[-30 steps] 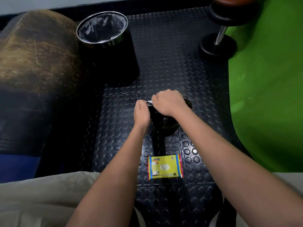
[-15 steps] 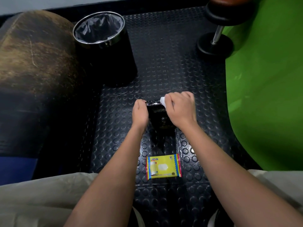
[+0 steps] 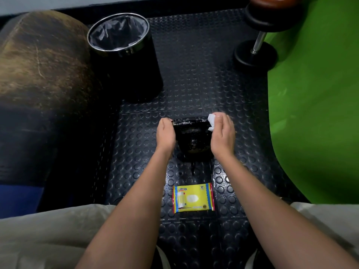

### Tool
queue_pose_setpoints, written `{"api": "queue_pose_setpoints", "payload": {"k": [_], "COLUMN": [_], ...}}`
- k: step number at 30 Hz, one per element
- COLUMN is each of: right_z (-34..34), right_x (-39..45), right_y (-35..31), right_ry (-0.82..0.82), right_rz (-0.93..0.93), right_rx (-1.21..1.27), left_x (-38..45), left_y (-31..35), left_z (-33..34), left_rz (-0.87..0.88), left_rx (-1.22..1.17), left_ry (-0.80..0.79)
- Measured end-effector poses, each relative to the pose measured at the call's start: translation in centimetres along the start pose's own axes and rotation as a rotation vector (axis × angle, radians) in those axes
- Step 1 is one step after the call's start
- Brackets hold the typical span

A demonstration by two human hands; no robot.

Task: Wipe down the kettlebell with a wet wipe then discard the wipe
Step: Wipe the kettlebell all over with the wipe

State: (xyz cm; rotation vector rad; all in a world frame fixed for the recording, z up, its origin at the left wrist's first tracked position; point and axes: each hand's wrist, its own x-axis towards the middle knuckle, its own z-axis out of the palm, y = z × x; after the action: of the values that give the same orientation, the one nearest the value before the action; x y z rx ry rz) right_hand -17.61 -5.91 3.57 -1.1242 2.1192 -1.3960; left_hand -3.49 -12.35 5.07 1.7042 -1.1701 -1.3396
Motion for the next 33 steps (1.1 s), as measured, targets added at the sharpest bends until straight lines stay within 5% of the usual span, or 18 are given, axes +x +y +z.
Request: {"api": "queue_pose_setpoints", "payload": {"k": [10,14,23,28,33], "right_z": [-0.4,-0.7,1.9,4.3,3.9], "right_x": [1.4,2.2,1.7,-0.4,-0.8], "right_y": [-1.6,-2.7,-4.5,-6.8,-5.5], "right_ry": [-0.1,-0.126,-0.099,-0.183,-0.189], "right_rz": [0.543,0.595,-0.241,-0.432,-0.607], "right_rx": [0.314,0.281,-0.498,-0.804,-0.777], "left_x": [0.6,0.6,0.7,0.3,0.1], "left_y": [-0.1,0.1,-0.1,-0.2,-0.2], "left_z": [0.0,-0.1,-0.1,-0.3,-0.3], "left_rz": [-0.033,-0.054,-0.022,0.011,0.032], "left_rx": [-0.019,-0.019,-0.007,-0.03,-0.016], "left_ry": [0.022,0.014,0.041,0.035,0.012]}}
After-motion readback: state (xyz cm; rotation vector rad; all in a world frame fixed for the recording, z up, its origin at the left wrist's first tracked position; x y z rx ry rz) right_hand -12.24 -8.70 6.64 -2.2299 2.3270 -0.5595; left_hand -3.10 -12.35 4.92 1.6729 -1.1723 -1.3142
